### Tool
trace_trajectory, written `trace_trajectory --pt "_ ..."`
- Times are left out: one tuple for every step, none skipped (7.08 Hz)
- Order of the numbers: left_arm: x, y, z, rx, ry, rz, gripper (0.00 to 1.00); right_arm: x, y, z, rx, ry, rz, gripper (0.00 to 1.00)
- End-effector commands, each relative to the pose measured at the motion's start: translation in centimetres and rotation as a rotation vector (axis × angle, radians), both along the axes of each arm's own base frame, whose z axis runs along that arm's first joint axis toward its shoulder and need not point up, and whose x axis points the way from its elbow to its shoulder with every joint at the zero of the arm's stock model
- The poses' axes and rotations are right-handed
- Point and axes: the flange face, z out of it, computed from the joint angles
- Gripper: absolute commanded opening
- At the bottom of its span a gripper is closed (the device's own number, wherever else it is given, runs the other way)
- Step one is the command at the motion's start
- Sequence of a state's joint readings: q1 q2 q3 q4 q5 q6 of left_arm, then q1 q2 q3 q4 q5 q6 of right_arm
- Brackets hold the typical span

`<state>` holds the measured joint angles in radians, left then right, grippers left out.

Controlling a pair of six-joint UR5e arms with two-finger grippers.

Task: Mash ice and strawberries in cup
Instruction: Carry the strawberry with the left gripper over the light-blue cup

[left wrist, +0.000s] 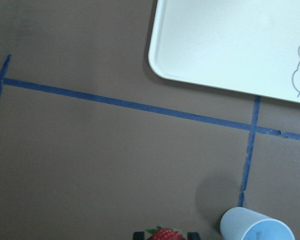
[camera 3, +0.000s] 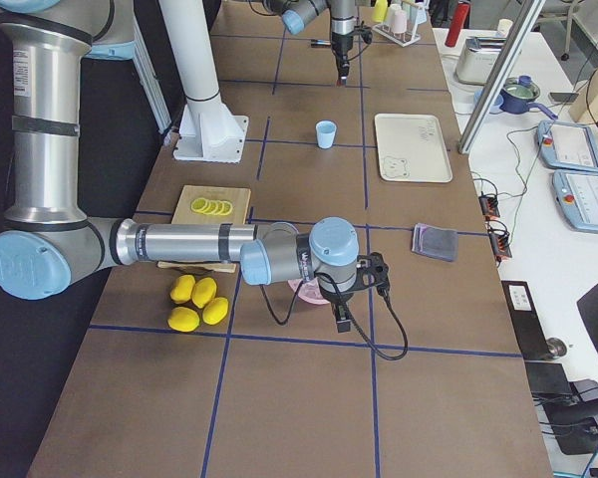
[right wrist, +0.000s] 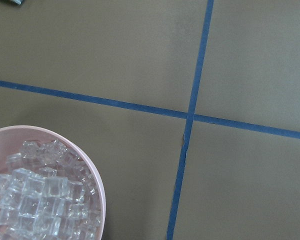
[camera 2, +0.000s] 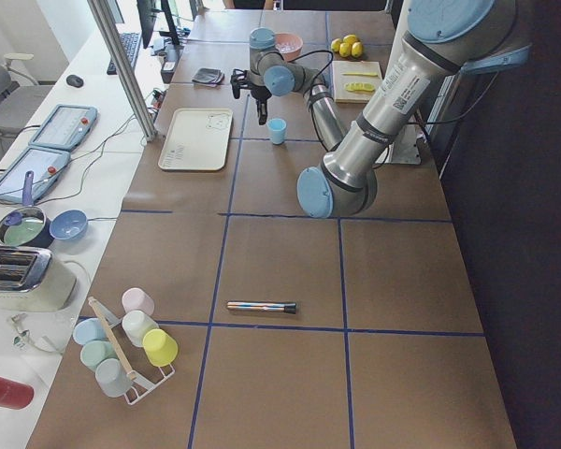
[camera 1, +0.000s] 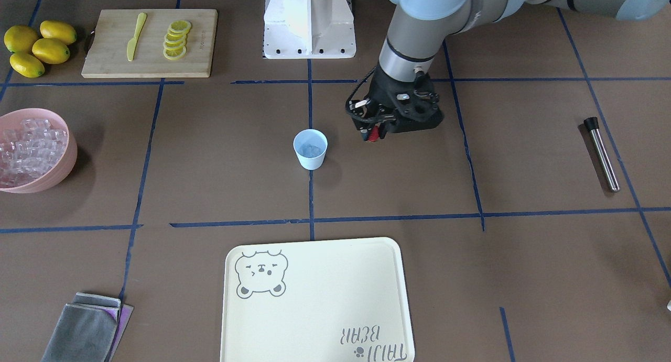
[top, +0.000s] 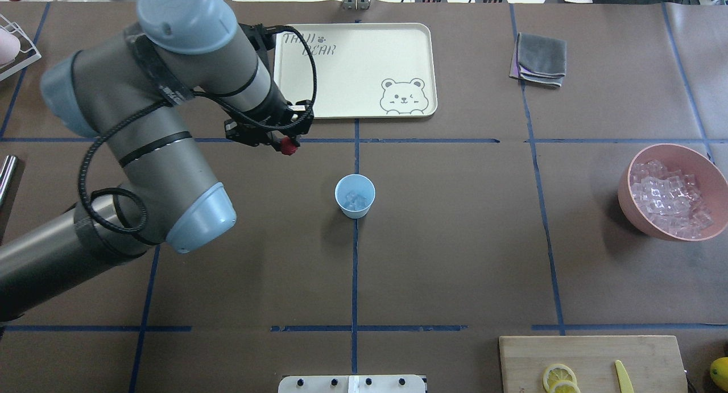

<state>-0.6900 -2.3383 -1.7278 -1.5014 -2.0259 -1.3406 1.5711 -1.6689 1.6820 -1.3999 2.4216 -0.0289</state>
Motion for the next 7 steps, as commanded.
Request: trace_trajectory --pt "7.3 0.2 -1.9 -0.006 0.001 0.007 0.00 0.5 0.3 0.8 -0.007 -0.035 0.006 0.99" --pt "7.9 0.8 -2.0 -0.008 0.003 0.017 0.00 0.5 0.3 0.8 -0.007 -0.035 0.006 0.99" --pt "9.2 2.1 -2.0 -0.022 0.002 0.030 0.00 0.5 0.3 0.8 -0.007 -0.033 0.006 0.99" --pt "9.6 2.6 -2.0 -0.020 0.003 0.034 0.00 0.5 0.2 0.7 -0.004 -0.032 0.006 0.99" --pt "9.8 2.8 -1.9 -0.020 0.002 0.039 0.00 0.5 0.2 0.7 -0.005 -0.032 0.006 0.99" --pt "10.2 3.3 -1.9 -0.020 0.003 0.047 0.00 0.5 0.2 0.7 -0.005 -0.032 0.007 0.99" --pt "10.2 3.4 -2.0 -0.018 0.006 0.048 0.00 0.6 0.3 0.6 -0.004 -0.033 0.009 0.99"
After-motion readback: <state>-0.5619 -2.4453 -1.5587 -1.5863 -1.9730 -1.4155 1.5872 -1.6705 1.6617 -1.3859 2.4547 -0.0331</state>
